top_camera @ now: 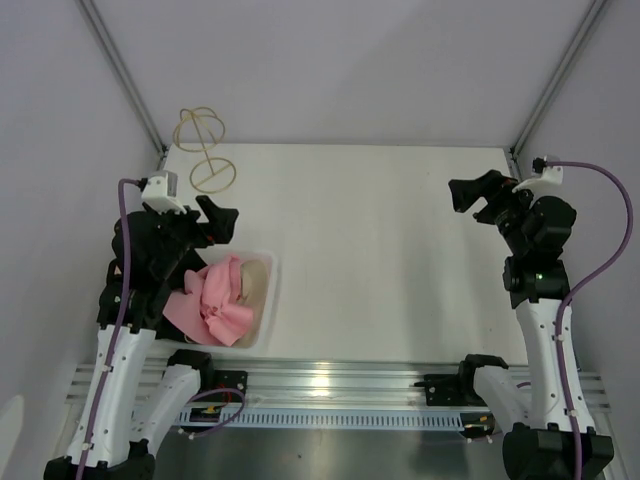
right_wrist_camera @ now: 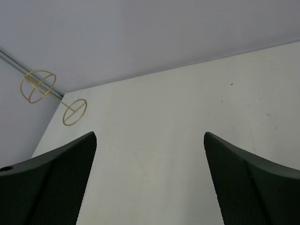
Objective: Stack the hats
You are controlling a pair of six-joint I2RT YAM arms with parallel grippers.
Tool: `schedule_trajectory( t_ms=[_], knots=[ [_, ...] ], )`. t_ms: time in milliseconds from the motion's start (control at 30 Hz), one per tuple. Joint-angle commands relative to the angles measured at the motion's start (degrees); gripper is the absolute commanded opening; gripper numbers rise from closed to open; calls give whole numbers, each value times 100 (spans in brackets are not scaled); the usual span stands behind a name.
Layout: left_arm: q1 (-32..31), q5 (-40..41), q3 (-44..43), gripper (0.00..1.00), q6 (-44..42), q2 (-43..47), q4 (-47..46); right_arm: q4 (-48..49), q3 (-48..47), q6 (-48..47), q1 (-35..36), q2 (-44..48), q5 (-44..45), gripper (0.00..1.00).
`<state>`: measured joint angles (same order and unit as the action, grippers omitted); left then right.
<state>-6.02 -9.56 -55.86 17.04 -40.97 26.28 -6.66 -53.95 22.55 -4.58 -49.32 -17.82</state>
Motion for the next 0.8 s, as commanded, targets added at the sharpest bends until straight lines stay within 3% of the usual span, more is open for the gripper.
schedule_trajectory(
  t_ms=[0,167,300,467,767],
  knots=[
    [66,182,-110,99,28,54,-53,488,262,144,18,36,-159,99],
    [57,296,-443,99,132,-279,-448,1403,509,365,53,-305,-617,99],
    [57,824,-1469,100,590,-1279,-519,1694,439,233,176,-684,-880,100],
    [57,929,-2420,100,845,-2956,-756,1167,35,-153,238,-913,-898,99],
    [153,2239,-3774,100,669,-5174,-949,894,280,-601,256,-482,-565,99]
  ],
)
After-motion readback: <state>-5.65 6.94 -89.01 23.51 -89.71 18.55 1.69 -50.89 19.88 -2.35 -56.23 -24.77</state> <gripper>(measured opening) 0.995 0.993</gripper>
